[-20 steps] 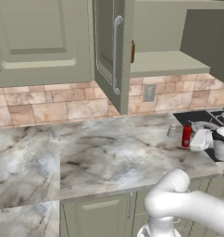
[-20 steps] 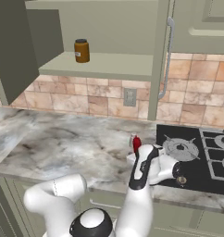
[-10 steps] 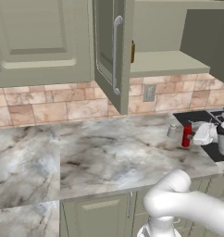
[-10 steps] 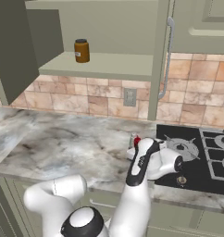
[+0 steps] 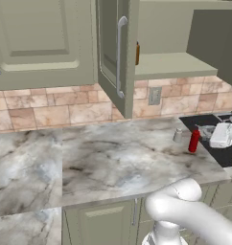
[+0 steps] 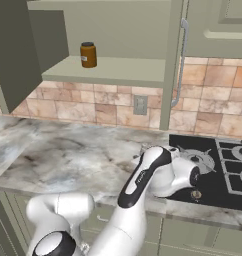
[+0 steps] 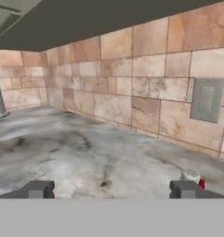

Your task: Collect the turmeric, ketchup, and shaker from the cabinet and place them next to the stove.

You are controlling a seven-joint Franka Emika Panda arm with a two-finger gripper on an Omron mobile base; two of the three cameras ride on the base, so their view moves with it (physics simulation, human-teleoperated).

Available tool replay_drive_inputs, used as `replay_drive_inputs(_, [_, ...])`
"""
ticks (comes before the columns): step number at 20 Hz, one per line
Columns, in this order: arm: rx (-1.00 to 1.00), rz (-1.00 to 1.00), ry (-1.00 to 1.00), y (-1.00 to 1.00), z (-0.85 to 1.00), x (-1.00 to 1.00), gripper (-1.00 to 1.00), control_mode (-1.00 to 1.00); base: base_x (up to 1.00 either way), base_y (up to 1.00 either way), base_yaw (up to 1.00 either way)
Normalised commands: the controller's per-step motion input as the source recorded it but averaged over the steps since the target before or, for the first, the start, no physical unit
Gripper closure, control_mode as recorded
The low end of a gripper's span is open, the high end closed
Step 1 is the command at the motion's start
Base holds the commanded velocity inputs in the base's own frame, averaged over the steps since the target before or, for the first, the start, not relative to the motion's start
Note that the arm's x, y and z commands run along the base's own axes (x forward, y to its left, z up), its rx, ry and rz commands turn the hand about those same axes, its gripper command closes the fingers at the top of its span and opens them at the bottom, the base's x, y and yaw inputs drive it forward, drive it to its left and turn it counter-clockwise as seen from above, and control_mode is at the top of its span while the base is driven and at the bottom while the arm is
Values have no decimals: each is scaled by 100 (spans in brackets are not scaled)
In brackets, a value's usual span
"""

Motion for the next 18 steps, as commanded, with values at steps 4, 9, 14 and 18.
replay_drive_inputs(4, [0,-6,0,59,70,-46,-100,-100,0,0,0])
replay_drive_inputs(9, [0,-9,0,84,57,-37,-100,-100,0,0,0])
replay_drive_inputs(14, [0,-10,0,84,70,-27,-100,-100,0,0,0])
replay_drive_inputs(18, [0,-9,2,66,89,-8,-100,-100,0,0,0])
